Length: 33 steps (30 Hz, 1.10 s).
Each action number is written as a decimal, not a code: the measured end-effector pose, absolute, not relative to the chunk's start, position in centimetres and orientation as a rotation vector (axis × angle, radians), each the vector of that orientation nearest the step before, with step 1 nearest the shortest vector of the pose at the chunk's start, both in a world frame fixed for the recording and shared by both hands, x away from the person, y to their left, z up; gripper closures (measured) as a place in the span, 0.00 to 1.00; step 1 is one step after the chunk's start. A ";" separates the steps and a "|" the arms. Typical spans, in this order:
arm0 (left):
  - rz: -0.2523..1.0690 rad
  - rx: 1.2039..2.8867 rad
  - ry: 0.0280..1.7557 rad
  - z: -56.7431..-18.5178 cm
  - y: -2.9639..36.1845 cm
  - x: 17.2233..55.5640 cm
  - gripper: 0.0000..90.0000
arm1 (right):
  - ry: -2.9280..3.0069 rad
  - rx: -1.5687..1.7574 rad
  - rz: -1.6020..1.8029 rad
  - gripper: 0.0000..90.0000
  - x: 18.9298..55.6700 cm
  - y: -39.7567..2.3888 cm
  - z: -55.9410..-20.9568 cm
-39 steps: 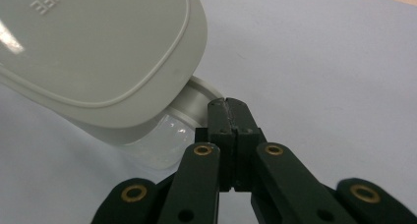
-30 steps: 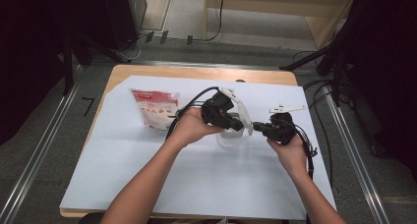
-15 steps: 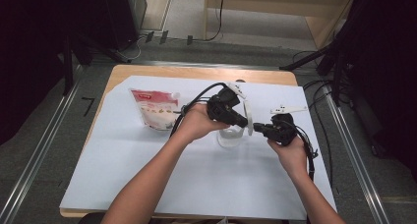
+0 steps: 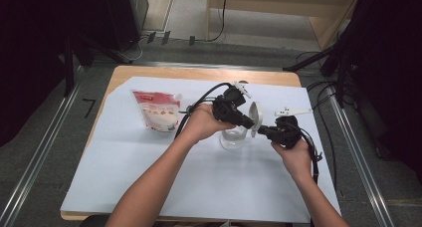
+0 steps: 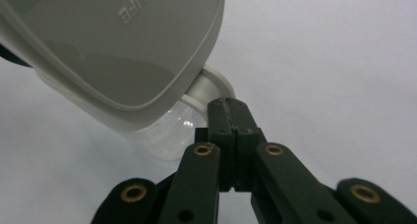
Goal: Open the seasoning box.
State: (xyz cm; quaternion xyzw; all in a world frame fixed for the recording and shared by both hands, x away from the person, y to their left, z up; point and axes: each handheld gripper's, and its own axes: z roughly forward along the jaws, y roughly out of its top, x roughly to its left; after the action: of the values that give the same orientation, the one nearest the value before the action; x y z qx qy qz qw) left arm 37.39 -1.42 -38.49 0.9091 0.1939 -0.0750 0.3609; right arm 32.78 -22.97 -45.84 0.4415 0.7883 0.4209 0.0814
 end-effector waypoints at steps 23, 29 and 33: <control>-0.147 2.310 0.539 -39.1 3.6 36.1 0.56 | 2.372 1.288 1.390 0.68 29.4 -24.3 -44.9; -0.156 2.280 0.571 -39.2 5.1 35.4 0.53 | 2.385 1.276 1.384 0.60 28.4 -24.3 -45.4; -0.162 2.285 0.580 -39.3 6.0 34.8 0.56 | 2.390 1.287 1.376 0.60 28.1 -24.4 -45.5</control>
State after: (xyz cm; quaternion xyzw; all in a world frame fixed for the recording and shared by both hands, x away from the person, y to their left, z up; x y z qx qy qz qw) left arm 34.79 5.99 -39.32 0.8947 0.2272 -0.0635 0.3794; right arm 28.06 -24.36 -45.55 0.4224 0.7844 0.4516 0.0493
